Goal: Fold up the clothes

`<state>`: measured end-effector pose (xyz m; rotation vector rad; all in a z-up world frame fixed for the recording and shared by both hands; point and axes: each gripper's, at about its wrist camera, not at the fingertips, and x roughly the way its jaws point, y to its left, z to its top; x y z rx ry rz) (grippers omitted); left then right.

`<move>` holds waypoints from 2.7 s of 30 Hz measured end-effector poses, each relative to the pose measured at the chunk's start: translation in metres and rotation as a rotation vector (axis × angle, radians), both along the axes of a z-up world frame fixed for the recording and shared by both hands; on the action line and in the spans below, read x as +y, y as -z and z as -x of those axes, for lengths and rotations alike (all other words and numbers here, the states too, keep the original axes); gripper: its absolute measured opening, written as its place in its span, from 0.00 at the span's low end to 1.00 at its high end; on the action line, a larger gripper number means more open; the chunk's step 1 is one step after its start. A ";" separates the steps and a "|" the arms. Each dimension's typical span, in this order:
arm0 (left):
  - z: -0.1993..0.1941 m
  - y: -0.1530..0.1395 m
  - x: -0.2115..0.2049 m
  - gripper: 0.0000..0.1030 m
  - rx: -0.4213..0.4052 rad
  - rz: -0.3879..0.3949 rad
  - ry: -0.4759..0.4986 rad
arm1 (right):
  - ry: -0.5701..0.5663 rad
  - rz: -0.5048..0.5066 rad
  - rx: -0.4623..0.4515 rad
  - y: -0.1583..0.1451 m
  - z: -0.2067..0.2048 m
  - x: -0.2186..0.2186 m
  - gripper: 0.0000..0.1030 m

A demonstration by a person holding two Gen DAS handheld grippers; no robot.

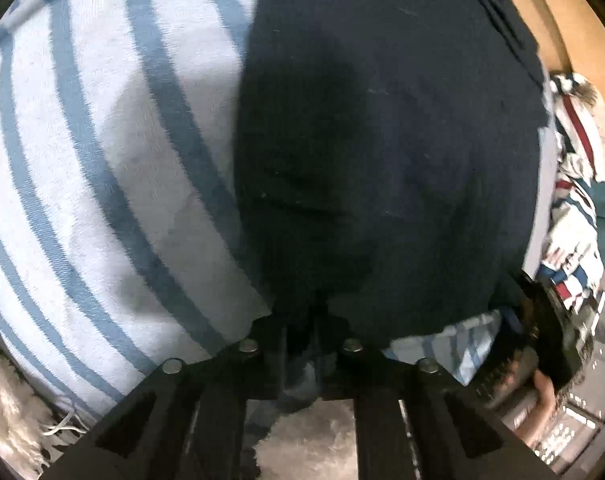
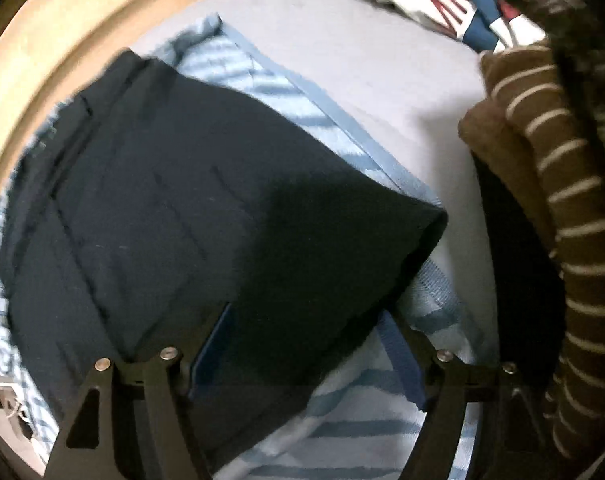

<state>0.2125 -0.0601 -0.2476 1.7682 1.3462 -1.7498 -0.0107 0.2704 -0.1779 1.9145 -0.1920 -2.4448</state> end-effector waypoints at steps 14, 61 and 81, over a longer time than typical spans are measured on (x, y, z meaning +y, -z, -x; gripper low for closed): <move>0.003 -0.007 -0.005 0.09 0.019 -0.036 0.007 | 0.121 -0.064 0.065 -0.007 -0.010 0.017 0.83; 0.125 -0.086 -0.121 0.67 0.431 0.198 -0.607 | -0.122 0.244 0.122 -0.019 0.114 -0.131 0.69; 0.016 -0.032 -0.078 0.67 0.445 -0.080 -0.848 | 0.135 0.612 0.075 0.029 0.097 -0.032 0.74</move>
